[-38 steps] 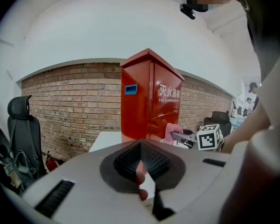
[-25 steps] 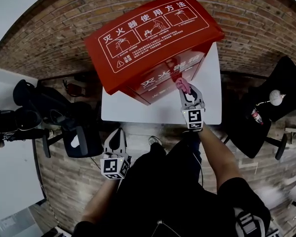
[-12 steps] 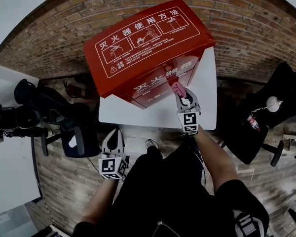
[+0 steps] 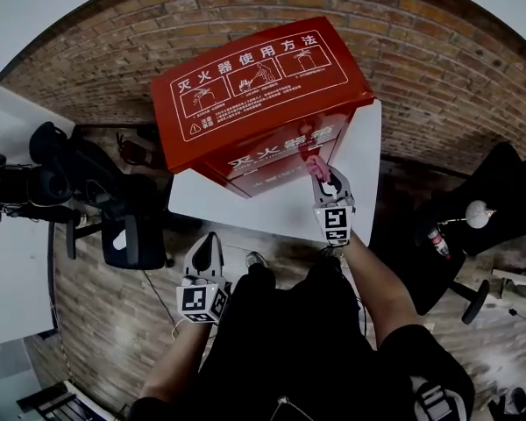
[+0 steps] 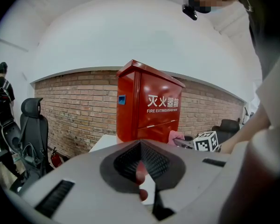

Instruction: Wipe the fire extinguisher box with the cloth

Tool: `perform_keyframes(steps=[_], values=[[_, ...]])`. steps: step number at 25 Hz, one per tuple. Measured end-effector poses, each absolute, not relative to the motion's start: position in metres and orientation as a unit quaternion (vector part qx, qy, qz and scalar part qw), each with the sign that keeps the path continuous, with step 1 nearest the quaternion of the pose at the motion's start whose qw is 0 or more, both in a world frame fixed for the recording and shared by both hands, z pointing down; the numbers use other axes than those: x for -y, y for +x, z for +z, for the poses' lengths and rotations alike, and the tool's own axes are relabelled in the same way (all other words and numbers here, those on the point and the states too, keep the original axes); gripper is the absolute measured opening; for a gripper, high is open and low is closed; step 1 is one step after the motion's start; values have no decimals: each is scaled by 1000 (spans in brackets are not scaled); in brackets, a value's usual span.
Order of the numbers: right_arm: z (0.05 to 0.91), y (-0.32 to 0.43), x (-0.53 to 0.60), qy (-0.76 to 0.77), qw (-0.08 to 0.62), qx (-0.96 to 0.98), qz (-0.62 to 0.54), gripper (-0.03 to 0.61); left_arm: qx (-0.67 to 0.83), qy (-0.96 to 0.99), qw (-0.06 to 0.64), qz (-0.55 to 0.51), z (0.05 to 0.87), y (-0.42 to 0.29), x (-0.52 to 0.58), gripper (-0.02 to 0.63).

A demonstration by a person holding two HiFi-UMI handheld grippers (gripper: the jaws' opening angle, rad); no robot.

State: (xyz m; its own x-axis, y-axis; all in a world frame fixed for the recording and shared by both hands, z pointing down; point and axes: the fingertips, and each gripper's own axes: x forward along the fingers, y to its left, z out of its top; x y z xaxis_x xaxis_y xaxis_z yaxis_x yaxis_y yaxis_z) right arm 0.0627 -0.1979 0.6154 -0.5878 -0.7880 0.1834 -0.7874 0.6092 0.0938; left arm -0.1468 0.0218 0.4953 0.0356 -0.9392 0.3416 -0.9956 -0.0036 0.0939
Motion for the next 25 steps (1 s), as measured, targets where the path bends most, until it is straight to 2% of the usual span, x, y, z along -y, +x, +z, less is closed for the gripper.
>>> perform_keyframes(steps=[25], values=[[629,126,238,435,111,894,4,112,731,654,180,80,522,-97,-39,28]])
